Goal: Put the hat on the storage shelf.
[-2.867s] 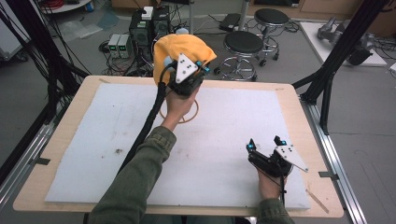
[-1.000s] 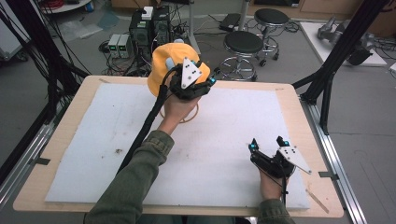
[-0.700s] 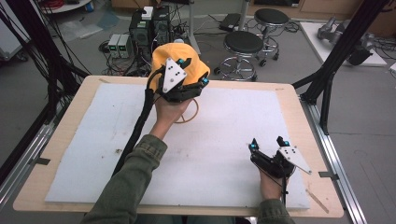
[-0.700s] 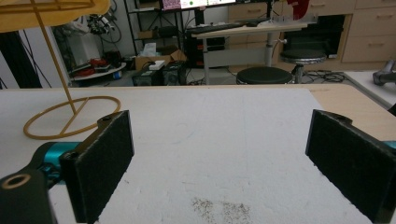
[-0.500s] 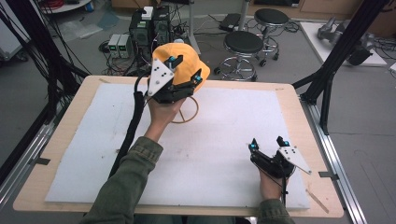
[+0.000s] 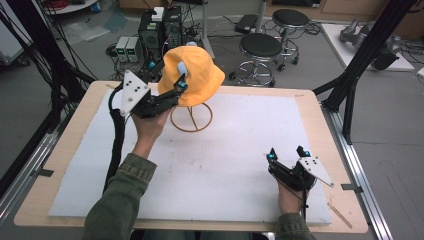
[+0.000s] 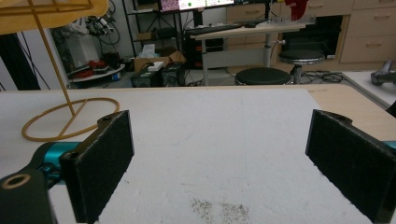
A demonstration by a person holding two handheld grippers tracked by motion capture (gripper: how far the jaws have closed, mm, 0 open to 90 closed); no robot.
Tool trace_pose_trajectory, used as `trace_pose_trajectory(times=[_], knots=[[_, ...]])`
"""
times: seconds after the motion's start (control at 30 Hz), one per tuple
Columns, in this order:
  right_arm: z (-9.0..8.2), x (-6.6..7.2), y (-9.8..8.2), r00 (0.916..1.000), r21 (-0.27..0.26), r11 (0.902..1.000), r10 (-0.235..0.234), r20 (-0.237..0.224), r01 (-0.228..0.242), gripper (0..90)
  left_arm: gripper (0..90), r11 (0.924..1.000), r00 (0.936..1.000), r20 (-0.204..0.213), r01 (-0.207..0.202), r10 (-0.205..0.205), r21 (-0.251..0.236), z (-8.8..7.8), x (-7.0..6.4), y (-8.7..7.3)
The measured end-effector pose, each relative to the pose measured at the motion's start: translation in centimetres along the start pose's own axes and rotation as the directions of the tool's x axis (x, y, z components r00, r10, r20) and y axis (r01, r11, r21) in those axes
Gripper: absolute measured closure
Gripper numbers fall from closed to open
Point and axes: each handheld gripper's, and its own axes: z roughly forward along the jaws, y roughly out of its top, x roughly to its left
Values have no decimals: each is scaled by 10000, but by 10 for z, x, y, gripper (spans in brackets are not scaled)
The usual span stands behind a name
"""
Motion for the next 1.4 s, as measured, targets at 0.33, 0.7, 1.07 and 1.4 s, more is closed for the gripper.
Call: trace_pose_trajectory(times=[0.33, 0.7, 1.07, 1.4], knots=[[-1, 0, 0, 9999, -91, 9999, -49, 128, 50, 66, 306, 9992, 9972, -656, 354, -365, -178, -27, 22, -1], [-3, 0, 1, 9999, -178, 9998, 9, 159, -7, 66, 291, 9993, 9822, -1843, 366, -358, 10, -68, 49, -6], [-5, -1, 1, 9999, -175, 9998, 94, 90, -92, 66, 268, 9956, 9623, -2632, 833, -691, 430, -105, 63, -24], [-5, -1, 0, 9999, -119, 9999, 86, 64, -86, 66, 262, 9882, 9470, -3086, 1225, -887, 917, -134, 71, -47]])
